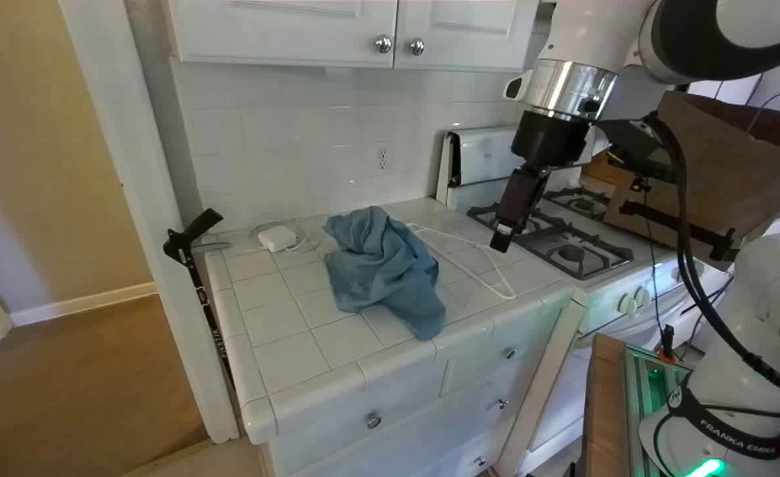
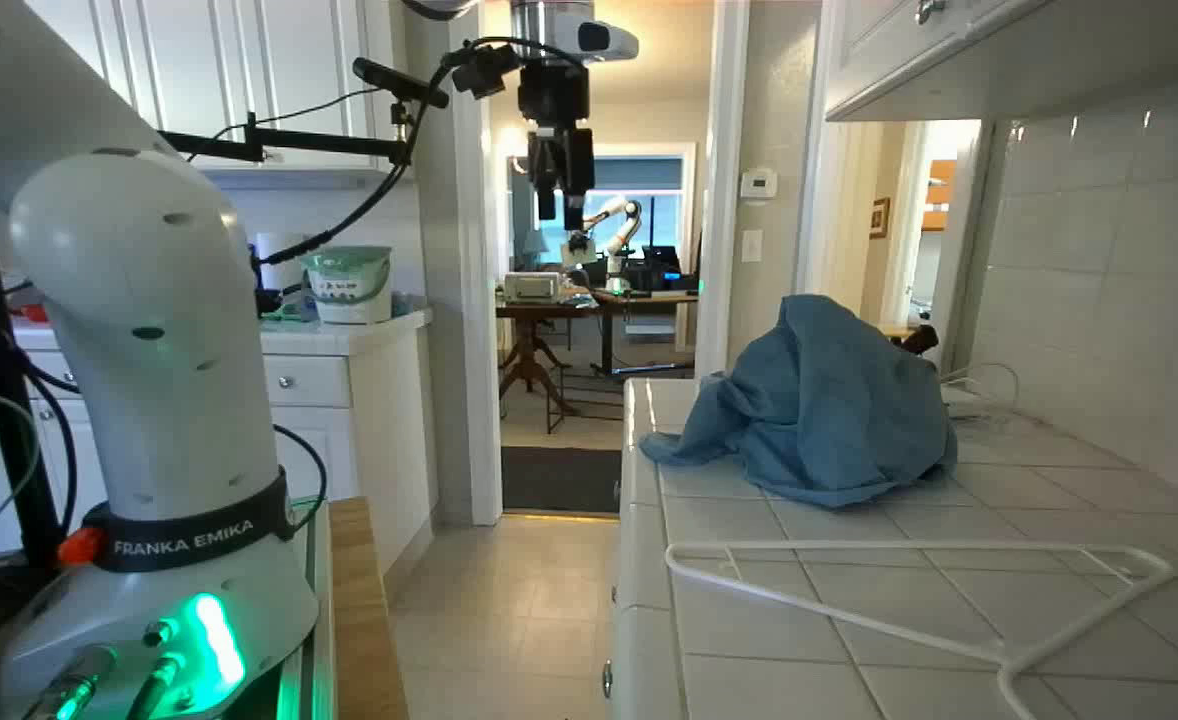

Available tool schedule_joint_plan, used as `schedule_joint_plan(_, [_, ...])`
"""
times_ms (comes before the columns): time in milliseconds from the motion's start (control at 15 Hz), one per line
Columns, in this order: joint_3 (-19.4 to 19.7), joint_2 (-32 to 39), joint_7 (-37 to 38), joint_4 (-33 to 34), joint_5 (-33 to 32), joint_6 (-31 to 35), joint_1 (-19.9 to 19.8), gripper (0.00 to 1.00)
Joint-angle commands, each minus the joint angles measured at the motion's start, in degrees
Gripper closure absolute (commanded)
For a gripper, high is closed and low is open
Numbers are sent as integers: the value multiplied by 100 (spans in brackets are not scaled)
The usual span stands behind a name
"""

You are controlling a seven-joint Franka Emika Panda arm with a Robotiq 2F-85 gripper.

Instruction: Put the blue object on the coat hanger

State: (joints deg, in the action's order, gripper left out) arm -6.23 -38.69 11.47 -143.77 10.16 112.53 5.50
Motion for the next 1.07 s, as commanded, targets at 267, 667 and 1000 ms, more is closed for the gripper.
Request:
schedule_joint_plan(267, [-30, 0, -20, 15, 20, -22, -41, 0])
schedule_joint_plan(667, [85, 238, -191, -753, -740, 2005, -590, 0])
schedule_joint_plan(1000, [503, 813, -988, -1426, -1247, 4227, -848, 0])
